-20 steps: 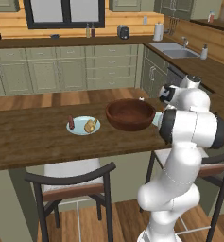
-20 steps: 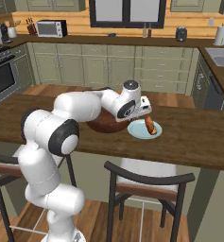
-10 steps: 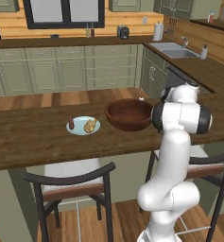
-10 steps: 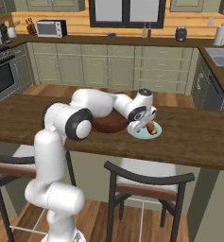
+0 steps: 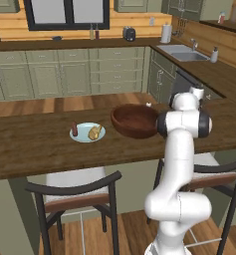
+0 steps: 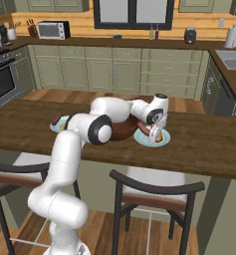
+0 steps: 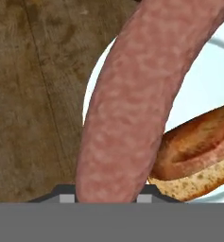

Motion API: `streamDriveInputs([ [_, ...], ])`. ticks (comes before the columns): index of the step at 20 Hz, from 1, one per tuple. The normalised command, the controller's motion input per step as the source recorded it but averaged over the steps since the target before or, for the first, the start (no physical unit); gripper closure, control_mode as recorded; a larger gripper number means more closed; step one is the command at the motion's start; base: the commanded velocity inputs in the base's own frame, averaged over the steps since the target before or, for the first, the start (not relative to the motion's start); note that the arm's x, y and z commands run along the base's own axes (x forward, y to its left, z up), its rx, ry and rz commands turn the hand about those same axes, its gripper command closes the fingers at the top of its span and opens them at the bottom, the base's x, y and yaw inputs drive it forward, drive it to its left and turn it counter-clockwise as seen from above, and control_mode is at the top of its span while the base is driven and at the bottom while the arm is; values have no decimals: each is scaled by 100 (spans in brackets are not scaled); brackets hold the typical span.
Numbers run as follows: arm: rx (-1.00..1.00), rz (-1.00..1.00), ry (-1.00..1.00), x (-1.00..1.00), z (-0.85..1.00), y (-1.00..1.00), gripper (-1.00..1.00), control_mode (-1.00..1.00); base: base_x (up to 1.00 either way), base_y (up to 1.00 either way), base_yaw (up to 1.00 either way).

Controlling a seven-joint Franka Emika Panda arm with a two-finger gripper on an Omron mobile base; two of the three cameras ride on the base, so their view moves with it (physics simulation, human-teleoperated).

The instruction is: Place one bun and one sausage from the bowl on each plate.

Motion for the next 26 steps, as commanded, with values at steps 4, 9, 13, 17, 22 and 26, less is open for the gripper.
streamDriveInputs([
  [4, -20, 5, 15, 13, -1, 14, 100, -100, 0, 0, 0],
  [9, -24, 1, 19, 11, -2, 31, -100, -100, 0, 0, 0],
  [13, -22, 0, 22, 1, 0, 19, -100, -100, 0, 0, 0],
  [17, -15, 0, 15, 0, 0, 0, -100, -100, 0, 0, 0],
  [22, -2, -5, -43, -19, 80, -6, -100, -100, 0, 0, 0],
  [26, 0, -16, -97, -61, 53, 6, -100, -100, 0, 0, 0],
])
